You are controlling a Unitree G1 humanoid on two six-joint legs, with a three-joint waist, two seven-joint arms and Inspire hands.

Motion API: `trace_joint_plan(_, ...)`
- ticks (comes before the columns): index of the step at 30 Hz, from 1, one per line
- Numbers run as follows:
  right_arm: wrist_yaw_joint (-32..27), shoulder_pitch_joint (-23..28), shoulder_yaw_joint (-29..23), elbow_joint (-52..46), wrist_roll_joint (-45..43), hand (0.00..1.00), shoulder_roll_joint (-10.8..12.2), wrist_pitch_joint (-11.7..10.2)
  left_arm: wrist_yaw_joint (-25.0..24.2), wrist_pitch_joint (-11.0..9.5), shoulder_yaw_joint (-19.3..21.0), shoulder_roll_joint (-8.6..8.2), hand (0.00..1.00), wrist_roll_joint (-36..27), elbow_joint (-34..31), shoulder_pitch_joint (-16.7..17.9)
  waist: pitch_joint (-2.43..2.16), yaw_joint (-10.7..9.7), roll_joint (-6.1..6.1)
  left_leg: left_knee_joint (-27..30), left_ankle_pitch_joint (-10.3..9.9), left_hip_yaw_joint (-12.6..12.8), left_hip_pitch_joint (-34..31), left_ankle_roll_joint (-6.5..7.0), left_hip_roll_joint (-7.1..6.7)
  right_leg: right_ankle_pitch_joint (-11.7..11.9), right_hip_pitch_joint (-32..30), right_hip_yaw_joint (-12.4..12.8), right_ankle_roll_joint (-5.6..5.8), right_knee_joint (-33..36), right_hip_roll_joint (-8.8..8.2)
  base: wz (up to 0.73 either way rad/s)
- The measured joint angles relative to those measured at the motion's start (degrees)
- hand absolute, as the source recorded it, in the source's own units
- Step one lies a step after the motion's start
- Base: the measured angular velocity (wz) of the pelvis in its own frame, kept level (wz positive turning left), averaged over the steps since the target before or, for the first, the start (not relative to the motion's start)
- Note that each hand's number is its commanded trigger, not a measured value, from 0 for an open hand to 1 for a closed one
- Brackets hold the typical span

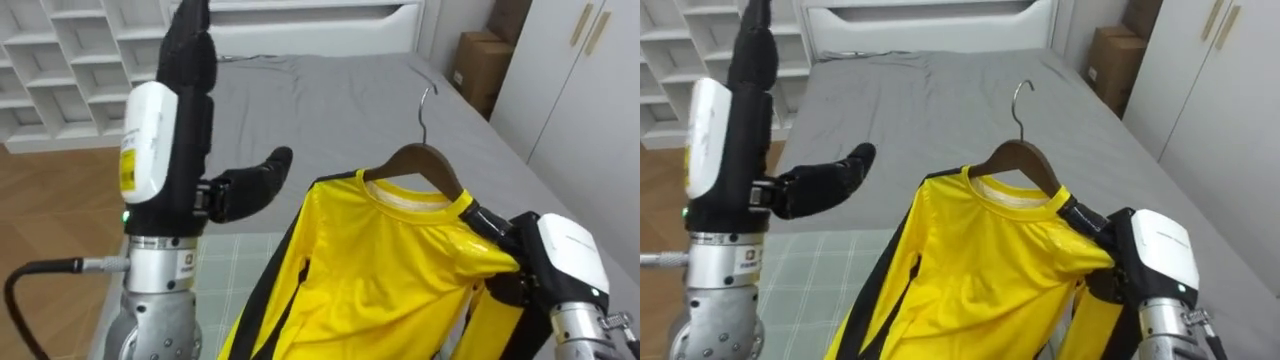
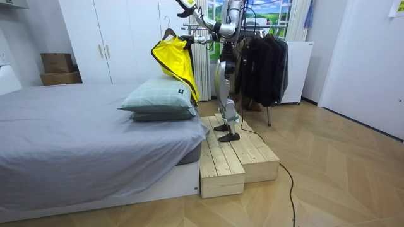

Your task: Hang clothes

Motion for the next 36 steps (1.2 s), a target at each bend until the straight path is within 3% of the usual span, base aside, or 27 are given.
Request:
trace_joint_plan(5,-1.6,0.6,-0.7,0.0,0.0,1.0,-0.2,-0.5,2.3,-0.3,1.4,0.23,0.0,0.7,0.0,1.1,-0.01,0.4,0.03,0.0,0.0,-0.1,-0.5,0.0,0.02,0.0,0.0,-0.5,0.01,-0.1,-0.01,0.0)
trace_joint_plan(13,-2.8,1.8,-1.3,0.0,0.0,1.0,-0.2,-1.1,5.0,-0.9,2.0,0.73,0.0,-0.9,1.7,5.8,0.17,1.0,0.39,-0.2,0.0,-0.1,-0.4,-0.01,0.03,0.0,0.0,-0.5,0.01,-0.1,-0.01,0.0)
trace_joint_plan(15,-2.8,1.8,-2.0,0.0,-0.1,1.0,-0.2,-1.1,5.0,-1.7,2.9,0.75,0.0,-2.8,4.3,6.0,0.27,1.0,0.51,-0.1,0.0,-0.1,-0.4,-0.01,0.0,0.0,0.0,-0.7,0.01,0.0,-0.08,0.0)
trace_joint_plan(20,-2.8,2.3,-3.0,-0.5,-0.6,1.0,-0.4,-0.9,5.4,-1.7,6.8,0.69,0.0,-8.5,12.2,7.3,0.43,0.9,0.95,-0.1,0.0,0.0,-0.5,0.0,-0.03,0.0,-0.5,-0.4,0.05,0.1,-0.13,-0.01)
trace_joint_plan(25,-2.1,7.4,-5.1,-10.4,-1.2,1.0,-0.6,0.1,6.9,-1.4,12.2,0.54,0.0,-11.5,23.7,8.6,0.49,1.0,1.12,-0.2,0.0,0.1,-0.6,0.03,-0.18,-0.4,-0.8,-0.4,0.21,0.9,-0.23,-0.02)
trace_joint_plan(31,-1.1,10.1,-6.1,-16.3,-2.0,1.0,-0.6,0.2,7.8,-1.2,14.2,-0.16,0.0,-20.7,38.0,9.4,0.64,1.2,0.79,-1.0,0.0,0.5,0.0,0.05,-0.37,-0.4,-0.8,0.0,0.27,0.9,-0.32,-0.04)
trace_joint_plan(36,0.9,10.3,-6.9,-19.6,-2.0,1.0,-0.6,0.3,7.7,-1.0,15.3,-0.79,0.0,-27.9,45.3,11.3,1.0,1.3,0.16,-1.3,-0.1,1.4,0.5,0.16,-0.43,-0.5,-1.3,1.0,0.44,1.2,-0.26,-0.11)
